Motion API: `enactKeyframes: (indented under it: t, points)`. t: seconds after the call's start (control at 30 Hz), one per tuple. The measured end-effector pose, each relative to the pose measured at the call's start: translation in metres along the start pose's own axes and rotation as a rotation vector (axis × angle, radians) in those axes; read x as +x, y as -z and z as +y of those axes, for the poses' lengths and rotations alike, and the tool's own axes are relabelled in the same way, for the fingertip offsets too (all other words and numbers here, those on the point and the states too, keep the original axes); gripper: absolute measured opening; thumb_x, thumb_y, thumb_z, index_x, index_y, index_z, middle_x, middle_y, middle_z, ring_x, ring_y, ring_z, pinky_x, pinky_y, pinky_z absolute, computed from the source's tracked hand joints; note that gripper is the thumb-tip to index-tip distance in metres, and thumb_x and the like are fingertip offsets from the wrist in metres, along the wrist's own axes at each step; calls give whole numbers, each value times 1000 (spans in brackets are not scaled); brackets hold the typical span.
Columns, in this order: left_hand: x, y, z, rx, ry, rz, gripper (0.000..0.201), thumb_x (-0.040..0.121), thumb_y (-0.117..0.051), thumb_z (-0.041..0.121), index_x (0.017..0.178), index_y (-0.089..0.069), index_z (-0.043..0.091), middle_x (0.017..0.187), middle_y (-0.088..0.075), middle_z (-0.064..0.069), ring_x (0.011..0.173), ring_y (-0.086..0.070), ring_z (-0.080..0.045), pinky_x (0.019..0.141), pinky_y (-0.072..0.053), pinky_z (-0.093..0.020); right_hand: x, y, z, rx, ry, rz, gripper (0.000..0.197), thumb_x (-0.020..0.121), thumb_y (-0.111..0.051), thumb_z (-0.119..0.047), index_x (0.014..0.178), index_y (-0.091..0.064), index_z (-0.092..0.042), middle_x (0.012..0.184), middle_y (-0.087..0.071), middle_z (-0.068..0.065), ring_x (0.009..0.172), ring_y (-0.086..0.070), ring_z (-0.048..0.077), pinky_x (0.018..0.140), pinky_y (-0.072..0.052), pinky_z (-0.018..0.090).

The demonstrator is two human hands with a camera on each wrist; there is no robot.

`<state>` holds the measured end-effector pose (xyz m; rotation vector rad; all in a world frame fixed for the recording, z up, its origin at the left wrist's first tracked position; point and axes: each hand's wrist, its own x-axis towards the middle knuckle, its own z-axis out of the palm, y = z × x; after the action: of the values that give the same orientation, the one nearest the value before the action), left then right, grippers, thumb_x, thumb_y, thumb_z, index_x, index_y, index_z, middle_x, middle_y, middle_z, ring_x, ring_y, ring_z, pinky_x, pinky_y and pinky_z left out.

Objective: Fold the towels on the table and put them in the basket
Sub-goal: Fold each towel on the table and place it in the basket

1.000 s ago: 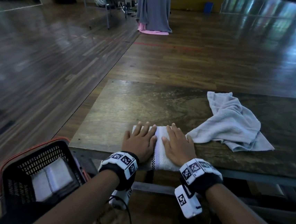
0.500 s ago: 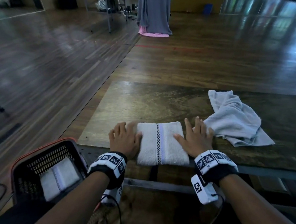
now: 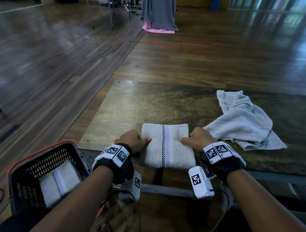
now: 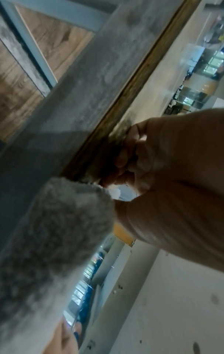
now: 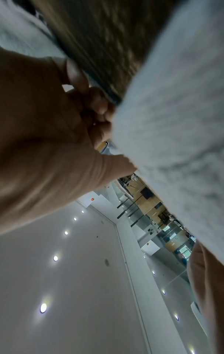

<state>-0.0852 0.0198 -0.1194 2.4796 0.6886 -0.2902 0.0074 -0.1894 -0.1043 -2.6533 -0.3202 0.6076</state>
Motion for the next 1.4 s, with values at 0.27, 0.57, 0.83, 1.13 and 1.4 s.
enactKeyframes:
  t: [0.27, 0.57, 0.83, 1.13, 1.4]
  points:
    - [7, 10, 13, -136, 2, -64, 50, 87, -60, 36, 48, -39, 14, 50, -39, -1, 47, -37, -14, 45, -26, -25, 13, 2, -4, 140, -19, -28, 31, 78, -68, -36, 68, -53, -10, 67, -54, 3, 67, -54, 20, 51, -32, 28]
    - [-24, 15, 13, -745, 54, -118, 26, 88, -62, 23, 68, -52, 12, 68, -55, -7, 60, -52, -19, 55, -41, -24, -9, 8, 8, 610, 0, -73, 23, 85, -63, -21, 104, -52, -15, 105, -61, 6, 88, -58, 16, 72, -48, 32]
    - [-92, 11, -8, -1026, 101, -145, 28, 86, -63, 8, 109, -61, -9, 101, -61, -22, 90, -58, -32, 84, -47, -42, -74, 6, 6, 946, 13, -206, 40, 82, -55, 8, 121, -56, -1, 104, -67, 14, 91, -64, 23, 75, -53, 34]
    - [-205, 40, -60, -1304, -137, -122, 34, 78, -68, 18, 111, -63, 12, 102, -71, -8, 88, -69, -22, 65, -56, -33, -183, 2, -27, 952, 307, -286, 30, 89, -57, -11, 118, -55, -18, 114, -65, 6, 94, -66, 15, 69, -57, 31]
    - [-263, 82, -83, -1332, -228, 50, 37, 77, -72, 25, 112, -59, 22, 99, -65, -4, 84, -61, -22, 72, -49, -39, -224, 34, -91, 747, 596, -259, 17, 92, -56, -16, 104, -57, -28, 104, -65, 7, 91, -65, 26, 72, -52, 41]
